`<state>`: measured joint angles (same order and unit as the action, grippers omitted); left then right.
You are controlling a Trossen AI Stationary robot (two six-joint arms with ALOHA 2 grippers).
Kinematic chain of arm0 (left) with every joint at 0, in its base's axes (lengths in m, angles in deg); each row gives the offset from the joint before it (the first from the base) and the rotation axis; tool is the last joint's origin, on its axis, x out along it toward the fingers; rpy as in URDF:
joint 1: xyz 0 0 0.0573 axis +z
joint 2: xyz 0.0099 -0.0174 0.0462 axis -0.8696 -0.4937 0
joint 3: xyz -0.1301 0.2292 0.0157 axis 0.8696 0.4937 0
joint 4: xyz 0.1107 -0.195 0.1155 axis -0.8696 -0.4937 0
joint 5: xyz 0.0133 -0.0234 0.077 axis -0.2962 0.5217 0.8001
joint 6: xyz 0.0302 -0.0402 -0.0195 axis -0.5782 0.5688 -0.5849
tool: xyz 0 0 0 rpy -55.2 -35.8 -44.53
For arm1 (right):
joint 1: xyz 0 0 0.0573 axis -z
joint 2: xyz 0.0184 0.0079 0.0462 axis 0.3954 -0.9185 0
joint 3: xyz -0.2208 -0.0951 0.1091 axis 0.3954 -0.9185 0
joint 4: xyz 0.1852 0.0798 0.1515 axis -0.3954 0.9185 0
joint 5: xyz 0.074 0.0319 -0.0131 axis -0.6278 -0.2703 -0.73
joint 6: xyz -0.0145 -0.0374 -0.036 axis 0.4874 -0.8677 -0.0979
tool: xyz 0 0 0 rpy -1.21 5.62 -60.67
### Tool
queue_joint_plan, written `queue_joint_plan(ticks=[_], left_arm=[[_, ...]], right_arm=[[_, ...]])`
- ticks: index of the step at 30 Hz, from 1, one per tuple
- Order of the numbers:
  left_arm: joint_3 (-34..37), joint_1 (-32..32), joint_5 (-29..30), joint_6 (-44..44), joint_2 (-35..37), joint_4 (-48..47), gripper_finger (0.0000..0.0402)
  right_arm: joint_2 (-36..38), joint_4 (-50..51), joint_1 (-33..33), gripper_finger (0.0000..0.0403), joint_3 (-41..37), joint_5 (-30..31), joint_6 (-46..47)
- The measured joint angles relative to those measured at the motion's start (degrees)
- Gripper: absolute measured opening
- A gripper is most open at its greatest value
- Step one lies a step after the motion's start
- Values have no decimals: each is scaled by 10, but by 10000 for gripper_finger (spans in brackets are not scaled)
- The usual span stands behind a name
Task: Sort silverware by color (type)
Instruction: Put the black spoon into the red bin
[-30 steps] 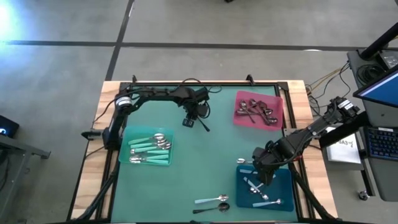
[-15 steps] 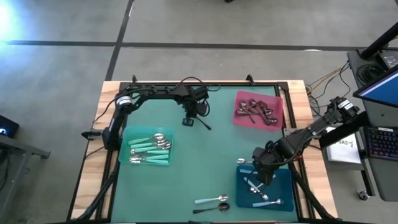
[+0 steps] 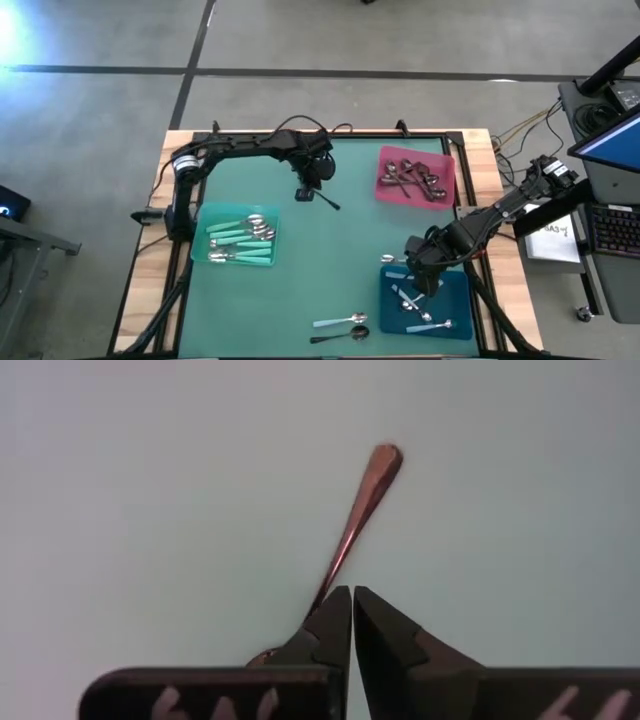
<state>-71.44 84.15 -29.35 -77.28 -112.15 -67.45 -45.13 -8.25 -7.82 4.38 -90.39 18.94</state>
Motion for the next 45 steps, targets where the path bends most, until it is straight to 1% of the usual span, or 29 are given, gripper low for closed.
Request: queue_joint_plan(ticks=[7,10,14,22,26,28,32,37,40,45], left_arm=[[2,0,0,12,-22,-1,0],[2,0,8,11,-26,-1,8],[2,0,9,7,-26,0,36],[3,0,10,6,-26,5,113],[3,-2,11,6,-26,5,137],[3,-3,23,0,-26,6,141],[3,-3,76,-36,-26,-1,142],[6,-2,81,-92,-26,-15,142],[7,-2,81,-101,-35,-21,142],[5,0,123,-137,-65,-24,142]], right_arm=[[0,0,0,123,0,0,-1],[0,0,0,123,0,-2,-1],[0,0,0,123,0,-2,-1],[0,0,0,123,0,-1,-1],[0,0,0,123,0,3,-3],[0,0,0,123,0,8,-6],[0,0,0,123,0,12,-12],[0,-1,0,123,0,13,-11],[0,-1,0,123,0,13,-11],[0,-4,0,123,0,19,-1]])
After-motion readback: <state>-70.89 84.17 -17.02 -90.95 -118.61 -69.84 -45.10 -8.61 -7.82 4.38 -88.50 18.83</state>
